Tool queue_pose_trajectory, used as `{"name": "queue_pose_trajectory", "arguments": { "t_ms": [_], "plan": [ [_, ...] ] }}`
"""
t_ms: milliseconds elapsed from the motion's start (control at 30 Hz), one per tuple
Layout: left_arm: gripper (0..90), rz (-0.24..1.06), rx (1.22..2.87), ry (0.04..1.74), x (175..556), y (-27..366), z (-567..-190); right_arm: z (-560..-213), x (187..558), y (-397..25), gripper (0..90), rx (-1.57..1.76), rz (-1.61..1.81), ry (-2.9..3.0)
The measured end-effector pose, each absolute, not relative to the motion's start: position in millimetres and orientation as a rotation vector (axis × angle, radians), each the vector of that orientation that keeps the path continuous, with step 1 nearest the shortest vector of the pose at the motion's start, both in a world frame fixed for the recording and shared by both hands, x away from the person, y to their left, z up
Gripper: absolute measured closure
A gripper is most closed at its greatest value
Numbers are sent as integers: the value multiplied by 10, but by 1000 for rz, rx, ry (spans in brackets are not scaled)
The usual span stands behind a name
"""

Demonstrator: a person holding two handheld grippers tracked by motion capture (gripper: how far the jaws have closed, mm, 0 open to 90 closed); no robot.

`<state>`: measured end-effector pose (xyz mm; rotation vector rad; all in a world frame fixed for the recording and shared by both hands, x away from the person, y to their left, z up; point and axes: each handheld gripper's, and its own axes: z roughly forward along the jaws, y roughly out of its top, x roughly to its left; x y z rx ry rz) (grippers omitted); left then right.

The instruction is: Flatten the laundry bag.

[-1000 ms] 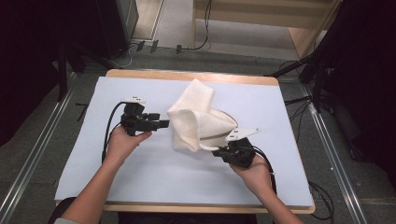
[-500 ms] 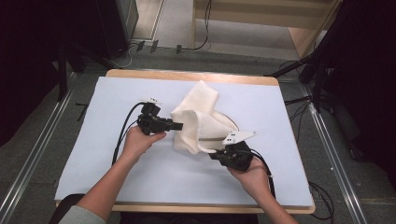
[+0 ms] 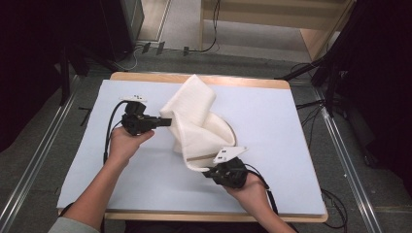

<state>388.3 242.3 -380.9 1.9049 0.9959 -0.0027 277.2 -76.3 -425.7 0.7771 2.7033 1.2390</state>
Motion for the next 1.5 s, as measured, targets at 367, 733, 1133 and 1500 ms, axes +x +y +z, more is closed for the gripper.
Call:
{"name": "queue_pose_trajectory", "arguments": {
  "t_ms": [367,733,1133,1500],
  "plan": [
    [862,-9,1844,1148,3856,3010,-4072,-4255,2706,-556,706,792,1421,2736],
    [846,25,1854,1121,3737,3169,-4083,-4086,2878,-1369,781,987,1391,2521],
    [842,50,1859,1189,3604,3372,-4148,-3897,3525,-1379,863,1080,1385,2403],
    [736,56,1836,1222,3516,3500,-4174,-3799,3849,-1110,833,1040,1461,2411]
  ]
}}
